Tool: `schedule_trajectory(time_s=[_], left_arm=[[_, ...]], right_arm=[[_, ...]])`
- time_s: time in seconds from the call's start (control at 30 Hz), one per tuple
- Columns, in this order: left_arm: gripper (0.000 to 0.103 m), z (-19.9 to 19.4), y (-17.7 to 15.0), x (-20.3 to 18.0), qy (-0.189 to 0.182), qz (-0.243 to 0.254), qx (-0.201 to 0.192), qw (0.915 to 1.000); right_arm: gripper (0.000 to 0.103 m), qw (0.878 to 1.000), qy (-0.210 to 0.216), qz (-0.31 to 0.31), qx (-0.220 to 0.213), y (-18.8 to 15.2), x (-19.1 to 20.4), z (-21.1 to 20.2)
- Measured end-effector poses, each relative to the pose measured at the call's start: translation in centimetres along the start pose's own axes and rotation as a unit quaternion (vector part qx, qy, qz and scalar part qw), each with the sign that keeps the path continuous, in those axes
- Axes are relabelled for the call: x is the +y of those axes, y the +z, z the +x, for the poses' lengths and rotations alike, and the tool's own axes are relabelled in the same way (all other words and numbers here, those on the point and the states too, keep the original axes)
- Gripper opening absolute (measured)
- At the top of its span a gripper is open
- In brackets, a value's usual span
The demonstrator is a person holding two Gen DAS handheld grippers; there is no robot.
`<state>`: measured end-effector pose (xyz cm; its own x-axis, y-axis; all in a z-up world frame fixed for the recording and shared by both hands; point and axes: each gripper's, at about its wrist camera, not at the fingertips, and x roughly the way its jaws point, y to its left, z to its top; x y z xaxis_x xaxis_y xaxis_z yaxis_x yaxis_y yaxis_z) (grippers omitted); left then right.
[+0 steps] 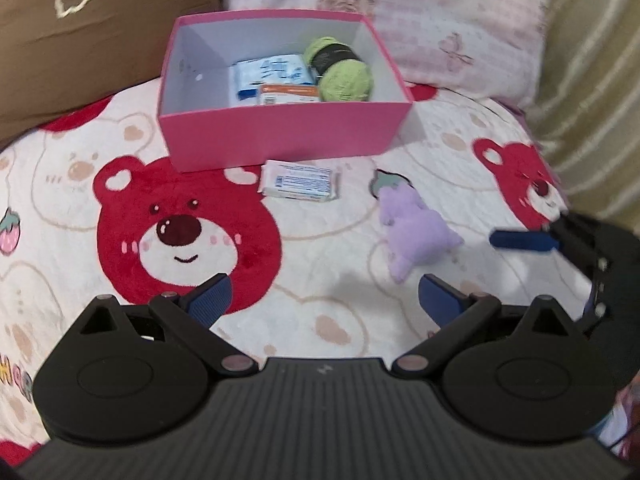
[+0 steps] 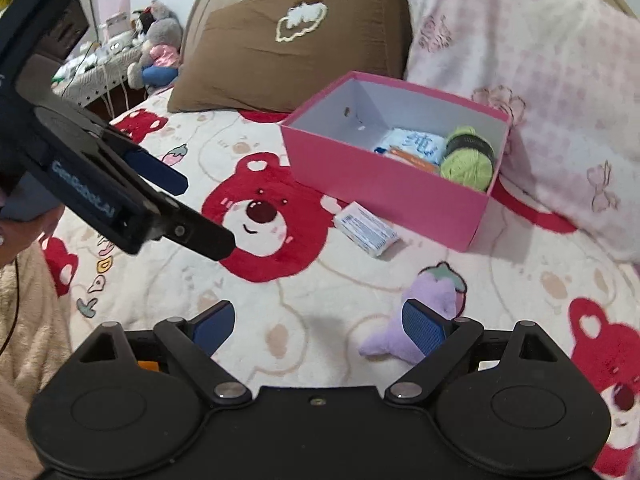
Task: Organize objects
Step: 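Move the left tool toward the purple plush toy on the blanket, then close the left tool on the purple plush toy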
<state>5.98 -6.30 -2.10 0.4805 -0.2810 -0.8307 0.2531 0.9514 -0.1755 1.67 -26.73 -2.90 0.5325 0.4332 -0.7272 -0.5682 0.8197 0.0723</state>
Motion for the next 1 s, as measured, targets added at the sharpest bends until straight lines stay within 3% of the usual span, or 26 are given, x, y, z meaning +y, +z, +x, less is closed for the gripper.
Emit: schedule_trajectory(time_s=[0.13,0.5,0.73,1.0], left_arm=[[0.101,1.7,-0.4,-0.6,0.009,0.009,-0.01,0.9999],[0.099,4.7,-0.3,-1.2,-0.021,0.001,-0.016,0.9996],[0.099,6.5,-0.3,-1.7,-0.02,0.008,-0.018,0.9996],[0.097,9.1,-0.1,-2.2,-0.041,0.008,-0.027,0.9988]], right_arm=[[0.093,1.0,-0.024,-0.008,-0.007,-2.0,-0.8,2.0],[0.093,0.998,-0.056,-0.021,-0.027,-4.5,-2.7,5.0],[0.093,0.993,-0.076,-0.077,-0.041,-5.9,-1.7,6.6],[0.093,0.995,-0.08,-0.033,-0.047,-5.7,-3.4,7.7]])
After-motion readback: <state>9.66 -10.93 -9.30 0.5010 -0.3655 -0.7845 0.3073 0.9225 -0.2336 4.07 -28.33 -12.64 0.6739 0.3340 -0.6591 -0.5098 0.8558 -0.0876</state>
